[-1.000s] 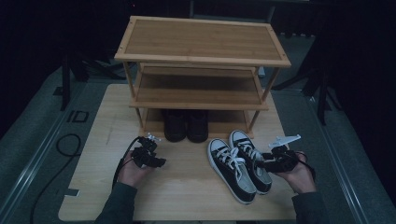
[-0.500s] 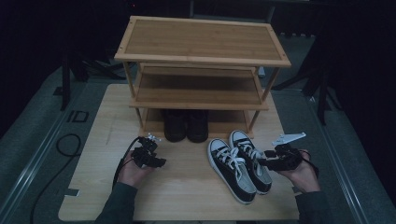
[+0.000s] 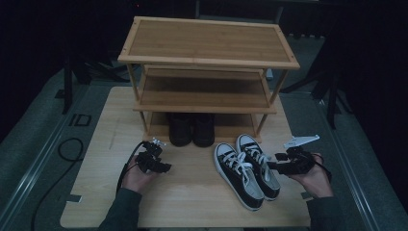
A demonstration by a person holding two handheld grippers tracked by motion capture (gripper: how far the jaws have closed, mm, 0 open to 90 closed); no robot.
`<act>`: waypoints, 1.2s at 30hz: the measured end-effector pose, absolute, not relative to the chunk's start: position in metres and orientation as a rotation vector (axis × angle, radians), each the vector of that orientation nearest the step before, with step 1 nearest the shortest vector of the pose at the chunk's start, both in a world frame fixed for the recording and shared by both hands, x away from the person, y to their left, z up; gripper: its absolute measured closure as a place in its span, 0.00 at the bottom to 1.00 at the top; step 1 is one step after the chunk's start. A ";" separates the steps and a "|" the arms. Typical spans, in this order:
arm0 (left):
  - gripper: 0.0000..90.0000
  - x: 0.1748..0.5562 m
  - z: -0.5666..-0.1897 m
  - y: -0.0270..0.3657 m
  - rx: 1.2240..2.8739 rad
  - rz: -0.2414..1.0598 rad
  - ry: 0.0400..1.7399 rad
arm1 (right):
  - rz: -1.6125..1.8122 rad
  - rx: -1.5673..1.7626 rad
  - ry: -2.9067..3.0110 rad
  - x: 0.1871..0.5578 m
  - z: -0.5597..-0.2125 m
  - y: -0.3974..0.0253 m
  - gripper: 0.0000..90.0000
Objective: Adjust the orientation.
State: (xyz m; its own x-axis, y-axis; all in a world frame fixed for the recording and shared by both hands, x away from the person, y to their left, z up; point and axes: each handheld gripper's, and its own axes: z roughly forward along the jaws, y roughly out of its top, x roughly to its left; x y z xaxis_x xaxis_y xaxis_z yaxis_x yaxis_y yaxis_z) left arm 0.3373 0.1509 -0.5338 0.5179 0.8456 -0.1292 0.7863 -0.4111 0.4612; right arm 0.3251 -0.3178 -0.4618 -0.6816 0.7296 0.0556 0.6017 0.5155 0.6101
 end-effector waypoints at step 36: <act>0.51 0.337 -0.533 0.152 2.292 0.171 1.335 | 0.866 1.070 2.552 0.320 -0.450 -0.299 0.48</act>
State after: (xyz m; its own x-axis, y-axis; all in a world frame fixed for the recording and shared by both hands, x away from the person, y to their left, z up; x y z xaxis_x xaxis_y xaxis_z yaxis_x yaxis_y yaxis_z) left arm 0.3373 0.1521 -0.5330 0.5164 0.8466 -0.1292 0.7868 -0.4094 0.4620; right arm 0.3203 -0.2989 -0.4502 -0.7024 0.7118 0.0064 0.5689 0.5559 0.6061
